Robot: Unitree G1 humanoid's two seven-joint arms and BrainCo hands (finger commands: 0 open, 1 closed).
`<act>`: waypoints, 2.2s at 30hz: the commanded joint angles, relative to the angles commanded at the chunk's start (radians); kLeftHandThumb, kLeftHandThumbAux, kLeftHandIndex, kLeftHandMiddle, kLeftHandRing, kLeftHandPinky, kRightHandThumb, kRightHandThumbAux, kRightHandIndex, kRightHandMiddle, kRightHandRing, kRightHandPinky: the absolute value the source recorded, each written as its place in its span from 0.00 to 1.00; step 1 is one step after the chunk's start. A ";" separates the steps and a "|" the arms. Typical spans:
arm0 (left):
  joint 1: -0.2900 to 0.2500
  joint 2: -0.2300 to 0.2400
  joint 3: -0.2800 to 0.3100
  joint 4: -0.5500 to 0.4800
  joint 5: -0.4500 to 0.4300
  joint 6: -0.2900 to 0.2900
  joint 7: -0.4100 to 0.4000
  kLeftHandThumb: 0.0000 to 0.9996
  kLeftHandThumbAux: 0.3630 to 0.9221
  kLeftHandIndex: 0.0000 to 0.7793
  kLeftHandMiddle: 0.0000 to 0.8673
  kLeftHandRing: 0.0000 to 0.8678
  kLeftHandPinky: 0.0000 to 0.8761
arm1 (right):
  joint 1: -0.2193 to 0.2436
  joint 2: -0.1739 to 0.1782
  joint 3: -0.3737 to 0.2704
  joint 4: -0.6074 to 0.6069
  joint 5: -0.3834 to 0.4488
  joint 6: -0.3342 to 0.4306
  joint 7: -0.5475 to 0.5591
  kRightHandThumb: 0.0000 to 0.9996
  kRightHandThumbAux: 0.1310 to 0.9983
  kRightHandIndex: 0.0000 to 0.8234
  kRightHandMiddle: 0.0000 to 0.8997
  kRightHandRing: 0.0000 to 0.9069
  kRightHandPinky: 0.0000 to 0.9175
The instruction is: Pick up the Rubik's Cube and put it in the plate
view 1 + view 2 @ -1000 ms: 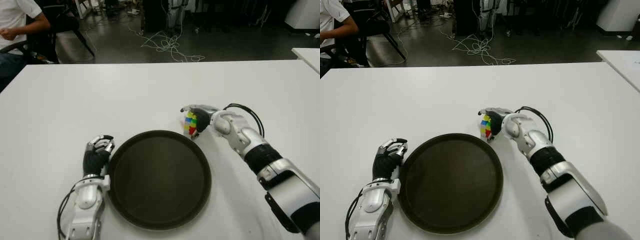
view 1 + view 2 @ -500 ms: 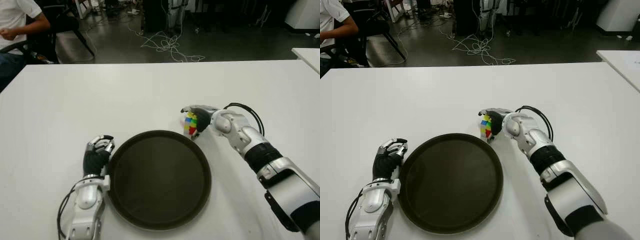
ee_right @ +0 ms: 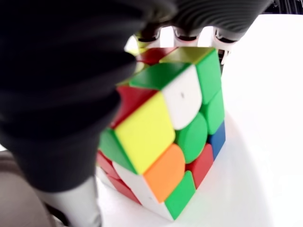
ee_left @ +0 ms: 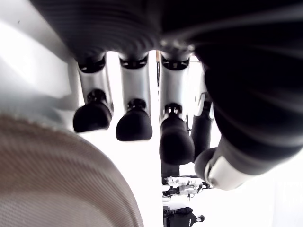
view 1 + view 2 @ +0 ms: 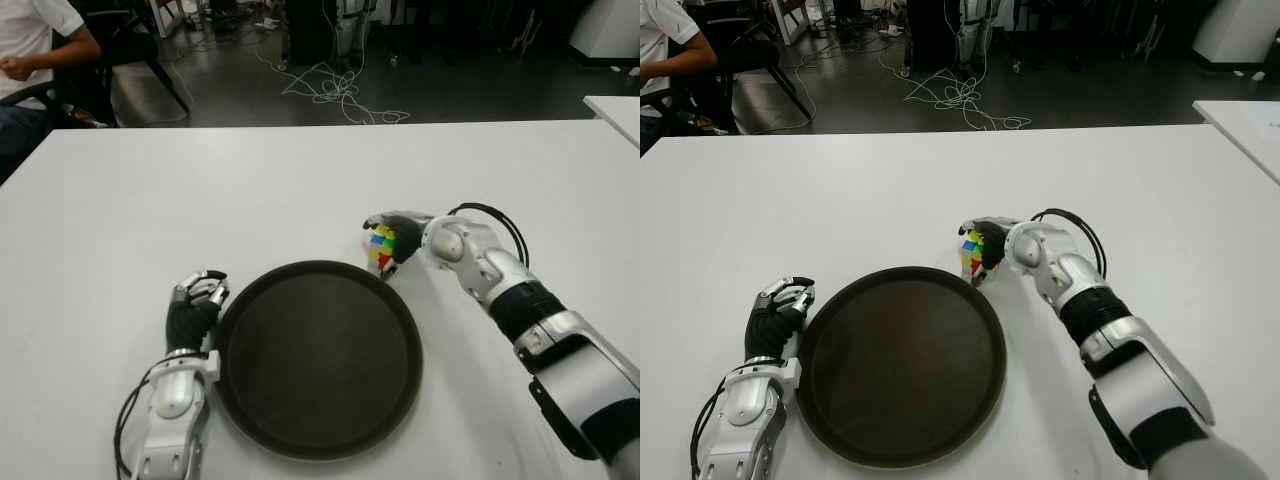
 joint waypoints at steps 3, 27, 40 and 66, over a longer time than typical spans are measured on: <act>0.000 0.002 -0.001 0.005 0.004 -0.007 0.000 0.71 0.61 0.57 0.93 0.94 0.92 | 0.004 0.001 -0.005 -0.005 0.003 0.004 -0.003 0.00 0.82 0.21 0.17 0.17 0.10; -0.002 0.010 -0.001 0.002 0.008 -0.003 -0.004 0.71 0.61 0.57 0.93 0.94 0.91 | 0.006 -0.006 0.000 -0.028 -0.004 0.005 0.000 0.00 0.85 0.19 0.16 0.16 0.10; -0.002 0.010 0.000 -0.004 -0.003 0.016 -0.013 0.71 0.61 0.57 0.93 0.94 0.91 | 0.013 -0.013 -0.005 -0.027 -0.006 -0.018 -0.040 0.00 0.88 0.26 0.19 0.18 0.12; -0.009 0.015 0.002 0.005 -0.004 0.007 -0.014 0.71 0.61 0.57 0.93 0.94 0.92 | 0.014 -0.021 -0.013 -0.033 0.000 -0.021 -0.064 0.00 0.90 0.28 0.21 0.20 0.16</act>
